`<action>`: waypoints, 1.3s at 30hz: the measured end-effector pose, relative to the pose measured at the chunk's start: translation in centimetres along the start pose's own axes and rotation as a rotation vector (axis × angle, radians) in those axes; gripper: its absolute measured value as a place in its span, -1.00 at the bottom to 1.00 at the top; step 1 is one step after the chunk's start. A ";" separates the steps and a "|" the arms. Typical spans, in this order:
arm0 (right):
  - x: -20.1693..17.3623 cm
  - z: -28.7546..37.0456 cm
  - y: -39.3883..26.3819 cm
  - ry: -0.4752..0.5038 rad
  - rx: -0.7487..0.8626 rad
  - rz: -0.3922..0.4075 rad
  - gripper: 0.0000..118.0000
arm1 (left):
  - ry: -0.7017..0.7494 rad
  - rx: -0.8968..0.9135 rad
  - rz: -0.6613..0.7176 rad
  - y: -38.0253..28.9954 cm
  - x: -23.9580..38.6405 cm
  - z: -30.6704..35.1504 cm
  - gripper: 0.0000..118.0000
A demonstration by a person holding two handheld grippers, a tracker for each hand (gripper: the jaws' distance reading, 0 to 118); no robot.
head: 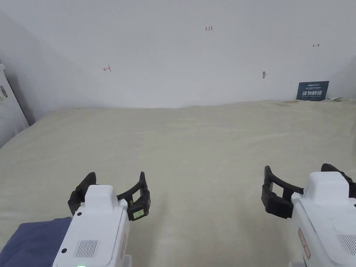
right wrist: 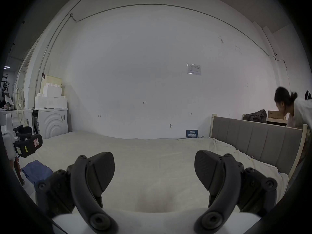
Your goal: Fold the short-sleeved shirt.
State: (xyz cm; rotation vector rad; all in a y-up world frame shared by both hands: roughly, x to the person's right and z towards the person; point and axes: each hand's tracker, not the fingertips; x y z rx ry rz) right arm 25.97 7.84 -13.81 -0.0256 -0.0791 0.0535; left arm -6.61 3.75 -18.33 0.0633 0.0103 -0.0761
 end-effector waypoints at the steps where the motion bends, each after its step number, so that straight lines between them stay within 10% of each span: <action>1: -0.2 0.1 0.1 -0.004 0.000 -0.001 0.77 | 0.002 0.005 0.004 0.0 0.0 0.0 0.86; 39: 0.1 -0.2 0.0 -0.007 0.018 -0.007 1.00 | 0.010 0.014 0.000 0.1 -0.2 0.0 1.00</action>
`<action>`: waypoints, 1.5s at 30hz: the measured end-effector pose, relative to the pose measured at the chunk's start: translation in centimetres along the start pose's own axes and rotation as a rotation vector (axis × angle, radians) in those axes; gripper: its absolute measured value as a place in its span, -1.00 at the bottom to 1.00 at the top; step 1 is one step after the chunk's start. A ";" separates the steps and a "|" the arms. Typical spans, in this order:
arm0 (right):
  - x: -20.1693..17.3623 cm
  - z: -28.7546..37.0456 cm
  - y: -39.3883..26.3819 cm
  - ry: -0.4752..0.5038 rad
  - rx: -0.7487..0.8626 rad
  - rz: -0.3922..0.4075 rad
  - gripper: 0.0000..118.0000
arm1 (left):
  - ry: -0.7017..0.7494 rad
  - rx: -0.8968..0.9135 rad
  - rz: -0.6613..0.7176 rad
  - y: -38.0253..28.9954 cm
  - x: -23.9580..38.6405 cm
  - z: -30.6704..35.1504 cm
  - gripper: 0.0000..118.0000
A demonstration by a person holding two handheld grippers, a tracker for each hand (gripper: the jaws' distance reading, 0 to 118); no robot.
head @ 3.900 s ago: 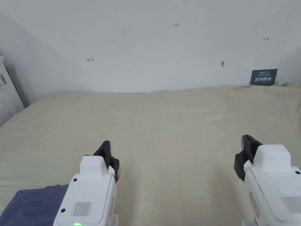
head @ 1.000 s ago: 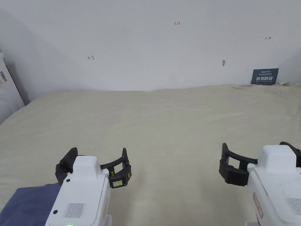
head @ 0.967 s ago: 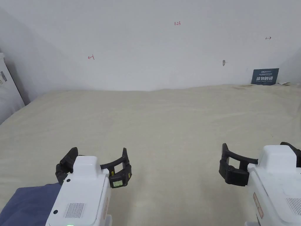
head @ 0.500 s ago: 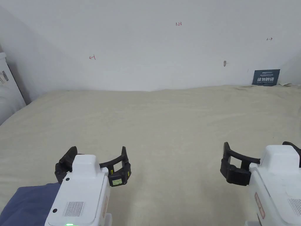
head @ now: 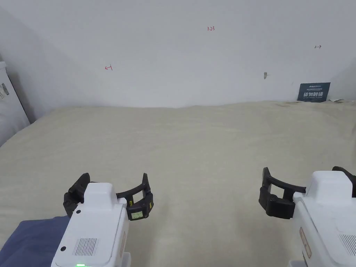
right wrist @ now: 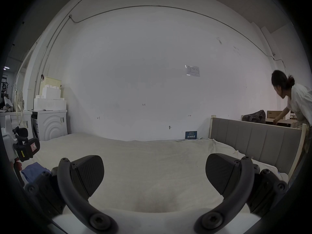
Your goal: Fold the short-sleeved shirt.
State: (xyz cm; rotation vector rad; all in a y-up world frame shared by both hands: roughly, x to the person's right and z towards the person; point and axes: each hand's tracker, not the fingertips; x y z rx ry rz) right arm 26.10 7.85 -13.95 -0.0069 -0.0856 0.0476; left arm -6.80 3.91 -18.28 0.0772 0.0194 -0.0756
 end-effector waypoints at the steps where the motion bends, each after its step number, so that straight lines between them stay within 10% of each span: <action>1: 0.0 0.0 0.0 0.000 0.002 -0.001 1.00 | 0.001 0.000 0.001 0.0 0.0 0.0 1.00; 45: -0.4 0.5 0.8 -0.002 0.015 -0.002 1.00 | -0.003 0.006 -0.017 0.2 -0.1 0.1 1.00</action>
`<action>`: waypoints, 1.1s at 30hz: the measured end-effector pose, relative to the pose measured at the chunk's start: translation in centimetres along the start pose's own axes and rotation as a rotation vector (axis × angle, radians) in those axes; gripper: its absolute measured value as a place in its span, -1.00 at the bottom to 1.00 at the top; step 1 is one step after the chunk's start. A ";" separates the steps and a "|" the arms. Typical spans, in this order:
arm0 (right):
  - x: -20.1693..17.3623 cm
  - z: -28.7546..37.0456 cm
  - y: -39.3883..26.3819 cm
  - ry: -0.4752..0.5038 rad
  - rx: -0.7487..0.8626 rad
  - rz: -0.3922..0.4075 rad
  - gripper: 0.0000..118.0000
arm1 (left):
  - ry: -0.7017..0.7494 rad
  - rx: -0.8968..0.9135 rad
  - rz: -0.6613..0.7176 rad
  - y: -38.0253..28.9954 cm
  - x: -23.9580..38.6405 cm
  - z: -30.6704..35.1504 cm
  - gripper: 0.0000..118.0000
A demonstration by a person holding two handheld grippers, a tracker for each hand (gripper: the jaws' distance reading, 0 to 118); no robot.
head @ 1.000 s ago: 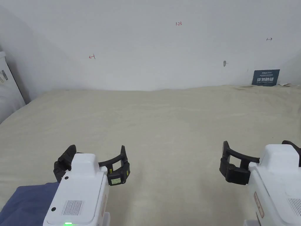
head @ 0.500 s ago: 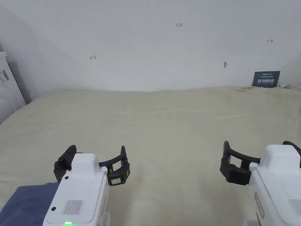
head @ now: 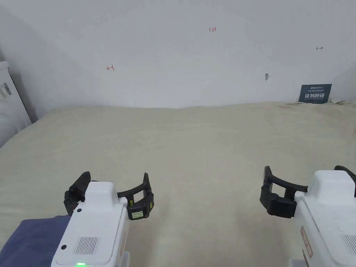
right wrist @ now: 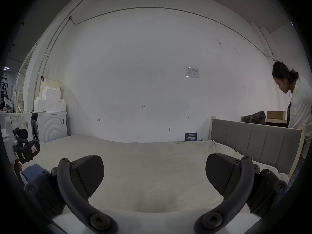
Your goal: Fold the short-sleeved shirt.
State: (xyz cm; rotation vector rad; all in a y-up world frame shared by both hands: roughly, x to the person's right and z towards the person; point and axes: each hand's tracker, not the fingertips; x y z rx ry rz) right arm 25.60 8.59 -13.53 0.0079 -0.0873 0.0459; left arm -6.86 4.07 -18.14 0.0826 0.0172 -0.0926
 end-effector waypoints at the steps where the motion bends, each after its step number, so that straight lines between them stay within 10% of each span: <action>1: -0.1 0.1 0.2 0.000 0.000 0.000 1.00 | -0.002 0.000 0.001 0.0 0.0 0.0 1.00; 9: 0.3 -0.7 1.3 0.003 -0.181 -0.123 1.00 | -0.009 -0.008 0.012 0.1 -0.2 0.1 1.00; 17: -0.2 -2.6 3.1 -0.225 -0.505 -0.176 0.99 | -0.015 0.000 0.045 0.7 -0.5 0.4 1.00; 33: 0.0 -2.6 2.7 -0.170 -0.481 -0.168 0.98 | -0.008 0.001 0.053 0.8 -0.8 0.3 1.00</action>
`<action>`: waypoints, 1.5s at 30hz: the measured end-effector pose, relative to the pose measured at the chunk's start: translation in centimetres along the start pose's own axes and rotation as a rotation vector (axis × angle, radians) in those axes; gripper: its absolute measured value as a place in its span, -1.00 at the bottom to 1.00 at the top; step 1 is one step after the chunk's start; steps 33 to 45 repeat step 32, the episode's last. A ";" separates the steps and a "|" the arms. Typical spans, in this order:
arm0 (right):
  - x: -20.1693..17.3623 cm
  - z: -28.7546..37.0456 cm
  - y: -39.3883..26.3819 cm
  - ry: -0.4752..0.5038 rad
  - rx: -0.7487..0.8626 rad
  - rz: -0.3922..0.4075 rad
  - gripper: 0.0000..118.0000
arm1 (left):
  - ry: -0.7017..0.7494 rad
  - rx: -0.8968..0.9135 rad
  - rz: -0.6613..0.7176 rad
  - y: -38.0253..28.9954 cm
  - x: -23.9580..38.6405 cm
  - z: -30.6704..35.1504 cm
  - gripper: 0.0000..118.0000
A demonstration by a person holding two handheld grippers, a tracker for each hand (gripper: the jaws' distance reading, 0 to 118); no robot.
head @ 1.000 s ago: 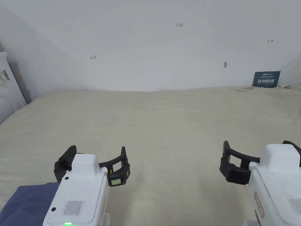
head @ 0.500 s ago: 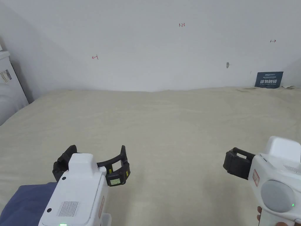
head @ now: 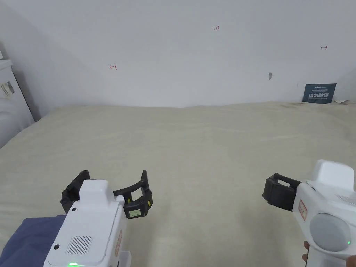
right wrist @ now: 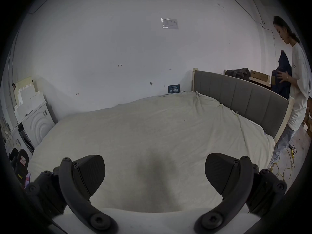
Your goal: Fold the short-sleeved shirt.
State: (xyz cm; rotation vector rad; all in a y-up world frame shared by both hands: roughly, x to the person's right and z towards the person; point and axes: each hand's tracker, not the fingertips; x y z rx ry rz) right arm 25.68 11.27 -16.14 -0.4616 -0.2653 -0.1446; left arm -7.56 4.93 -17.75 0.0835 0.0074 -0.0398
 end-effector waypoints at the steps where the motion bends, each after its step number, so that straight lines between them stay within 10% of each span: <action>1: 0.1 0.0 0.0 0.010 -0.004 0.001 0.98 | 0.001 -0.001 -0.001 0.0 0.0 0.0 1.00; 18: -0.1 1.9 -2.4 0.131 0.479 0.121 1.00 | -0.004 0.010 -0.005 0.3 0.1 -0.1 1.00; 45: 0.6 1.3 -2.9 0.148 0.509 0.127 1.00 | -0.004 0.016 -0.014 0.5 0.1 0.1 1.00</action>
